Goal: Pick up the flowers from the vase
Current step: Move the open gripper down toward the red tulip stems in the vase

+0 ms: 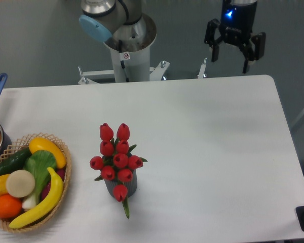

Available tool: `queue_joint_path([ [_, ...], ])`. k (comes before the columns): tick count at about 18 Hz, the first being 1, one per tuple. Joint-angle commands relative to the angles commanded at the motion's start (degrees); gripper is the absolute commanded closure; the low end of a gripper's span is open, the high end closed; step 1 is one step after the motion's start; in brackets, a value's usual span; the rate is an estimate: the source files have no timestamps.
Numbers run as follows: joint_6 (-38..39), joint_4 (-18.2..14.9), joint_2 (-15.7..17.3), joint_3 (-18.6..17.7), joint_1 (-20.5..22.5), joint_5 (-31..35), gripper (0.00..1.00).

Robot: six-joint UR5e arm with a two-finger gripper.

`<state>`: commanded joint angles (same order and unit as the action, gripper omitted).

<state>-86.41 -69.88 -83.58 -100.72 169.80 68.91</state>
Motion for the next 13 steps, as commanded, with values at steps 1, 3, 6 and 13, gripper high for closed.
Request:
queue_joint_path([
  [1, 1.75, 0.18, 0.09, -0.09, 0.00, -0.09, 0.00],
  [3, 5.36, 0.36, 0.09, -0.09, -0.26, -0.52, 0.00],
  [6, 8.70, 1.76, 0.00, -0.44, -0.70, -3.42, 0.00],
  [13, 23.12, 1.94, -0.44, -1.23, -0.97, -12.13, 0.00],
])
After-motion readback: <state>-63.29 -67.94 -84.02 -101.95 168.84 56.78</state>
